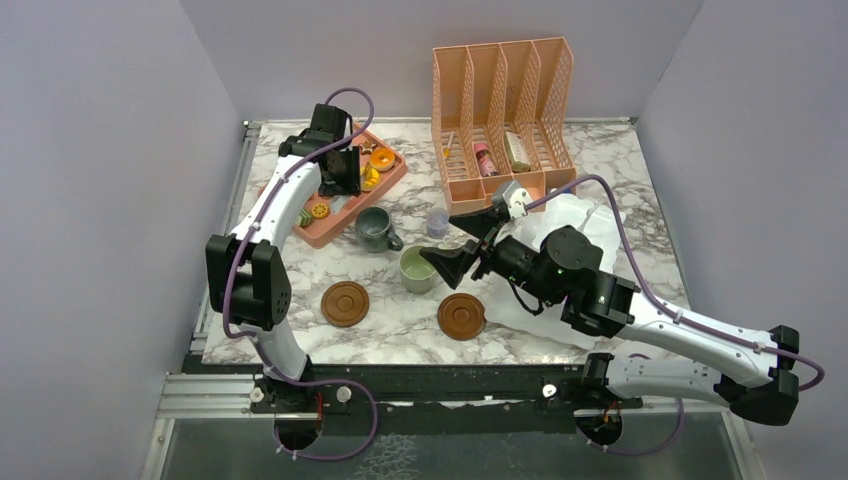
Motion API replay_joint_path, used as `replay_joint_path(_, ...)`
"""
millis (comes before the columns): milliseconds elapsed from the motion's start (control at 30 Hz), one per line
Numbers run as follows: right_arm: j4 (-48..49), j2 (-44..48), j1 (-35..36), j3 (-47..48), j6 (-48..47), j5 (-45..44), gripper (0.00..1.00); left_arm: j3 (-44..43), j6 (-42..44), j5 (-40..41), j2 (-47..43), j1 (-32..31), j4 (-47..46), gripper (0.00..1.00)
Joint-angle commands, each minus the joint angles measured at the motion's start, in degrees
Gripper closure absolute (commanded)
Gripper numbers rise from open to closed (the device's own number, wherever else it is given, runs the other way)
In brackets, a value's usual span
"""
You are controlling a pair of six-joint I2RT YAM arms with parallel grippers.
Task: Serve the afternoon tea
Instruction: Pick up the desert from the tray.
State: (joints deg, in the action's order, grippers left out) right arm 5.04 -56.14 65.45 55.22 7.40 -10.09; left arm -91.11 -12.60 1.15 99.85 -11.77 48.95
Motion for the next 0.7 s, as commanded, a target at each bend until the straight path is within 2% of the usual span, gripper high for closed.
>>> replay_joint_path(0,1.8,0.2,-0.1,1.2,-1.2,-1.8,0.15,-3.3,0.8,1.9,0.5,-1.0,-2.2,0.53)
replay_joint_path(667,2.7,0.7,-0.1,0.4,-1.1,-2.1,0.15,-3.1,0.6,5.2,2.2,-3.2,-2.2,0.50)
